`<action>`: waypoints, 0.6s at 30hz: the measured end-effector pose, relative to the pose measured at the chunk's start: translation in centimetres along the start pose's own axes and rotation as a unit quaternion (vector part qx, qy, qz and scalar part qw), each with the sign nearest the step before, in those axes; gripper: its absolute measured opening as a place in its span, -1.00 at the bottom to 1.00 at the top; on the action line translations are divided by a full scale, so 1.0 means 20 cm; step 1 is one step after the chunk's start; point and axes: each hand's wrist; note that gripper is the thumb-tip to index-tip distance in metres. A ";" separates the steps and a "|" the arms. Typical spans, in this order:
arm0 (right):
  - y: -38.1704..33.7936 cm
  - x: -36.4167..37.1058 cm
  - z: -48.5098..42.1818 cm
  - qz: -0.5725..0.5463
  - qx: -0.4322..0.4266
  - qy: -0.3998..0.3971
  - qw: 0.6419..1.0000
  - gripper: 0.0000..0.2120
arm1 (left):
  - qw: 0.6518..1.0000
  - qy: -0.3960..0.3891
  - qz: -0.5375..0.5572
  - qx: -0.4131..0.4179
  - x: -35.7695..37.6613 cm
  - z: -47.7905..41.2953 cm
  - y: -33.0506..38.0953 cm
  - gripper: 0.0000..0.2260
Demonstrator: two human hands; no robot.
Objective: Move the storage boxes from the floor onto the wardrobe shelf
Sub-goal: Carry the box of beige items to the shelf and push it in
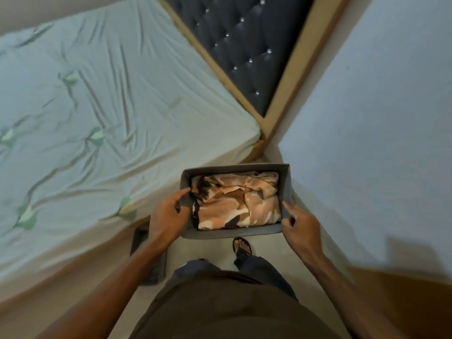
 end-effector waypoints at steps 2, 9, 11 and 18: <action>-0.02 -0.02 0.11 -0.023 0.049 0.046 0.997 -0.58 | 0.999 -0.022 0.004 0.034 -0.04 -0.04 0.05 -0.52; 0.07 -0.07 0.54 -0.084 0.160 0.209 0.961 -0.62 | 0.979 -0.108 -0.007 0.175 0.02 -0.05 0.27 -0.56; 0.13 -0.08 0.65 -0.082 0.181 0.248 0.948 -0.65 | 0.971 -0.138 -0.008 0.195 0.08 -0.03 0.33 -0.55; 0.46 -0.23 1.07 -0.093 0.316 0.361 0.873 -0.67 | 0.897 -0.287 -0.034 0.335 0.41 0.16 0.69 -0.40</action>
Point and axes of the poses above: each hand's wrist, its own z-axis away from the middle knuckle, its own x-axis out of the palm, y = z × x, and after that the axes turned 7 degrees about x, right-handed
